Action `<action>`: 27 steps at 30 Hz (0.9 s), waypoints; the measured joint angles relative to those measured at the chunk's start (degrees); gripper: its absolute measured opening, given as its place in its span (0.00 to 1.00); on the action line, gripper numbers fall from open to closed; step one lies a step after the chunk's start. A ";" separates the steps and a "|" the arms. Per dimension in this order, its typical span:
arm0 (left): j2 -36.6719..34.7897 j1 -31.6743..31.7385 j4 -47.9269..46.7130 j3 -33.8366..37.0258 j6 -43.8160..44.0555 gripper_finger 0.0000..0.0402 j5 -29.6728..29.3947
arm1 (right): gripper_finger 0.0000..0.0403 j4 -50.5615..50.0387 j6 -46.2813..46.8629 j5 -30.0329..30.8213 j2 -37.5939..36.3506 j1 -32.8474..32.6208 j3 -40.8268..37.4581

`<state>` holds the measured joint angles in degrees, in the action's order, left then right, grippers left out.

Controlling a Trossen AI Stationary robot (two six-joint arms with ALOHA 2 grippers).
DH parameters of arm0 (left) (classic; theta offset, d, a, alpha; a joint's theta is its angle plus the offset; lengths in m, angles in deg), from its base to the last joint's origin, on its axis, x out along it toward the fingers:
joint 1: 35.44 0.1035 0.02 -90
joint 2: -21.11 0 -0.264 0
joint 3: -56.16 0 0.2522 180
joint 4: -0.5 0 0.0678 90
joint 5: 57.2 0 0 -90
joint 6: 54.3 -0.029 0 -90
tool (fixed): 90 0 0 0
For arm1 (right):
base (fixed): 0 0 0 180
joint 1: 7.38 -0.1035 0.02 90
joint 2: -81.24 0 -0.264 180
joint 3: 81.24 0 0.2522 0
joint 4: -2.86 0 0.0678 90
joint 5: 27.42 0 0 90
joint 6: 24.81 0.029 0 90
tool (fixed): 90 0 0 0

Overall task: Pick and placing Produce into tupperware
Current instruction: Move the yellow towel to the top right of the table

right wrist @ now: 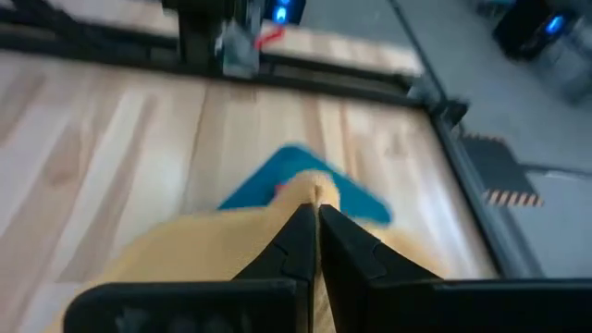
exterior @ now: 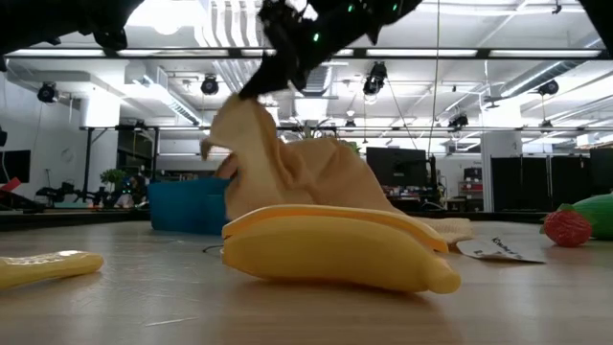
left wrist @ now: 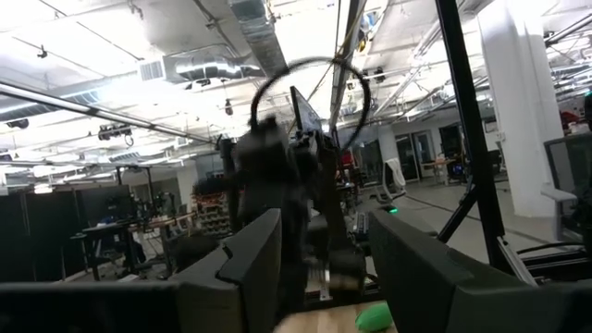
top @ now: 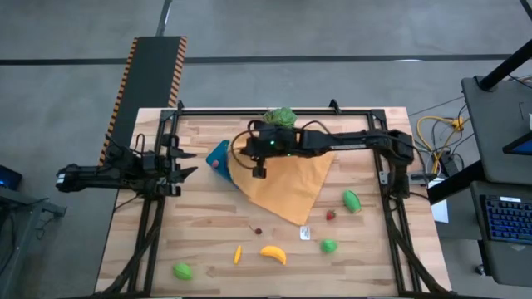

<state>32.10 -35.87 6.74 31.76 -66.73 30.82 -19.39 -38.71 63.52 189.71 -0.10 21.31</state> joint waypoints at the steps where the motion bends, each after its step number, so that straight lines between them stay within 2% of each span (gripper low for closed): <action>1: -0.02 0.00 0.09 0.00 -0.02 0.38 0.04 | 0.02 0.11 -0.27 0.01 -1.08 -0.02 0.02; 10: -0.31 0.00 0.00 0.00 -0.02 0.38 0.04 | 0.02 -0.02 -3.68 0.17 -9.97 -0.03 0.09; 16: -0.31 0.04 -0.01 0.00 -0.02 0.38 0.04 | 0.02 -2.23 -5.60 0.19 -14.33 0.03 4.00; 27: -0.38 0.04 0.03 0.00 0.00 0.38 0.06 | 0.02 -18.76 -7.62 0.63 -14.70 0.11 22.66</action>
<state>31.73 -35.82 6.77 31.76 -66.73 30.88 -38.15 -46.33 64.14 175.01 0.01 43.97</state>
